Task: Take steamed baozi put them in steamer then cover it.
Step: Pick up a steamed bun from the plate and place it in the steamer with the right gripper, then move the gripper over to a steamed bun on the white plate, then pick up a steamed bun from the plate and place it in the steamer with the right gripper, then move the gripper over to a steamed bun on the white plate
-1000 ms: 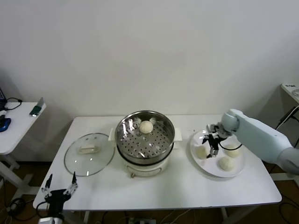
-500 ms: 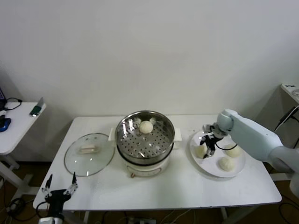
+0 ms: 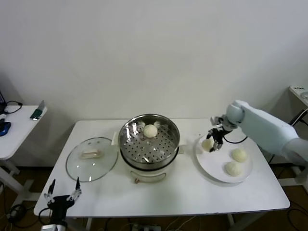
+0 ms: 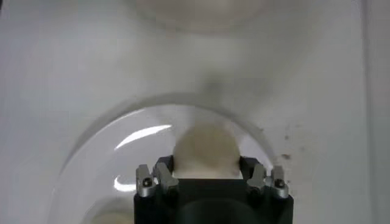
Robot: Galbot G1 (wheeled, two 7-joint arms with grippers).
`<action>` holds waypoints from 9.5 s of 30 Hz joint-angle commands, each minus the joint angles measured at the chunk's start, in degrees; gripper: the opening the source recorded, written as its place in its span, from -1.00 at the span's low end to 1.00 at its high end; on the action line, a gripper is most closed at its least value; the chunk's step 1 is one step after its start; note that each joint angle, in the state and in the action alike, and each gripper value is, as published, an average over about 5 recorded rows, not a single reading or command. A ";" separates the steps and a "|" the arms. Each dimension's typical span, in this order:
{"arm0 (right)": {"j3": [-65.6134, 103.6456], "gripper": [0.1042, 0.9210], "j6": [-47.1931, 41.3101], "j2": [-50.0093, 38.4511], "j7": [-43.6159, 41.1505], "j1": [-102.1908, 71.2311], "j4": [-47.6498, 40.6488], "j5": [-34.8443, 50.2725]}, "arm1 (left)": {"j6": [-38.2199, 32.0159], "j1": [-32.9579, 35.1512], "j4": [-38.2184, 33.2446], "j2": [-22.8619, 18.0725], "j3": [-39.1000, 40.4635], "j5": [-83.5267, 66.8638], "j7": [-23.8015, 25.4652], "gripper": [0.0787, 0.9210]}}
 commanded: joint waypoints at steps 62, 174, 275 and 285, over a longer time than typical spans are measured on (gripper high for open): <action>-22.26 0.76 -11.08 24.82 7.99 18.03 6.96 30.95 | -0.57 1.39 -3.39 -0.28 1.57 -0.55 -0.20 0.77; -5.94 0.45 39.70 21.55 -5.97 18.71 20.51 -22.27 | -0.12 4.49 -3.04 -0.06 1.25 4.03 -0.02 0.77; 27.74 0.76 15.39 -0.50 -3.51 -18.28 -21.18 -35.81 | 0.06 4.89 -2.28 -0.56 1.35 5.44 -0.08 0.77; 28.37 0.76 15.87 1.45 -3.70 -17.79 -22.62 -37.00 | -0.07 4.66 -1.99 -0.42 1.50 5.70 -0.07 0.77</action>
